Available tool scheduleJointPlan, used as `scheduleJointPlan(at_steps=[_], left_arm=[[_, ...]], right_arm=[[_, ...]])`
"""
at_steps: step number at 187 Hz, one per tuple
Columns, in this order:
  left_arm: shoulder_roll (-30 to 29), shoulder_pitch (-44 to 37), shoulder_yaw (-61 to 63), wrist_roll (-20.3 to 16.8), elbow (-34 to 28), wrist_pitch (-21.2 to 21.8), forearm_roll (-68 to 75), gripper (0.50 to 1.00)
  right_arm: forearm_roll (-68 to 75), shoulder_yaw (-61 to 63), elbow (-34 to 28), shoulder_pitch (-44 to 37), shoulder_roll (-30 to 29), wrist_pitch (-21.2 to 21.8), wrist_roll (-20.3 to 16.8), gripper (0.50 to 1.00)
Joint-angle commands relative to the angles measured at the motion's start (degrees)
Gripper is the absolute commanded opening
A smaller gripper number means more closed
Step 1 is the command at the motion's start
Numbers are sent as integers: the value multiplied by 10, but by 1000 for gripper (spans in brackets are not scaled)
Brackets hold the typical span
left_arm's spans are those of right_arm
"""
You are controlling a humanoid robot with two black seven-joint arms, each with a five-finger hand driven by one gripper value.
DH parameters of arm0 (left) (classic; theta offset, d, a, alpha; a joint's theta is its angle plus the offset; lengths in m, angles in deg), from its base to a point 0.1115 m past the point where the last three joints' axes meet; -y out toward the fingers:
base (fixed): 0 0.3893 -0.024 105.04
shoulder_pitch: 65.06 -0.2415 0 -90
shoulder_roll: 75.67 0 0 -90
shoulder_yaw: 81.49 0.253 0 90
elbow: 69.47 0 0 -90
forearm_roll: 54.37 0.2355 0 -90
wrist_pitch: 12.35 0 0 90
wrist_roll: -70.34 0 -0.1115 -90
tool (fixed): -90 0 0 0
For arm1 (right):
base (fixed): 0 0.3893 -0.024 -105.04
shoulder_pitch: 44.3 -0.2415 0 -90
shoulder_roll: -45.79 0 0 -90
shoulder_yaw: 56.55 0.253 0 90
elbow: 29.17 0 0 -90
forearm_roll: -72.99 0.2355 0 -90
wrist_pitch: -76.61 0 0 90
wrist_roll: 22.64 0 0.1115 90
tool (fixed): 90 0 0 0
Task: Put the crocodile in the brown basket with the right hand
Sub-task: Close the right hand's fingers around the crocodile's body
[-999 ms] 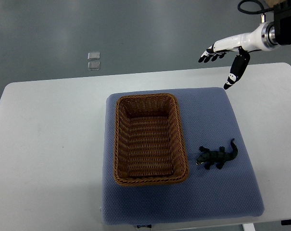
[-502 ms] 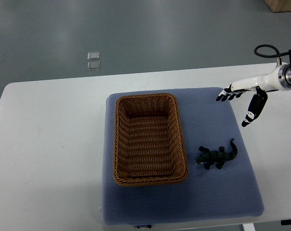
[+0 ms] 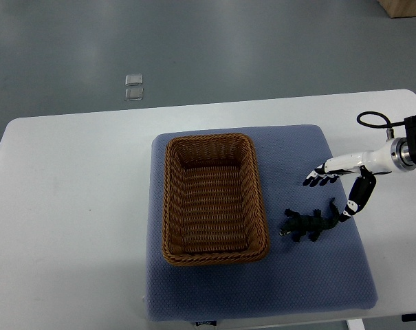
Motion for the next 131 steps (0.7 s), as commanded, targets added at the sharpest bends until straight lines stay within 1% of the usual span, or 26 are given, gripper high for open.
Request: scheduleJointPlan(at_steps=[1, 23, 47, 48, 63, 93, 131], left_arm=[[0, 0, 0, 0, 0, 0, 0, 1000], [0, 0, 0, 0, 0, 0, 0, 1000], [0, 0, 0, 0, 0, 0, 0, 1000], [0, -1, -1, 0, 0, 0, 0, 1000], [0, -1, -1, 0, 0, 0, -1, 1000], [0, -1, -1, 0, 0, 0, -1, 1000], [0, -1, -1, 0, 0, 0, -1, 1000]], right_arm=[[1, 36, -3, 34, -10, -9, 2, 928], [1, 65, -3, 70, -24, -16, 3, 928], [1, 67, -5, 82, -25, -17, 4, 928], [1, 70, -14, 89, -24, -21, 4, 928], [1, 79, -19, 104, -24, -32, 5, 928], [0, 87, -20, 121, -29, -52, 13, 928], [-8, 87, -19, 134, -36, -72, 13, 928]])
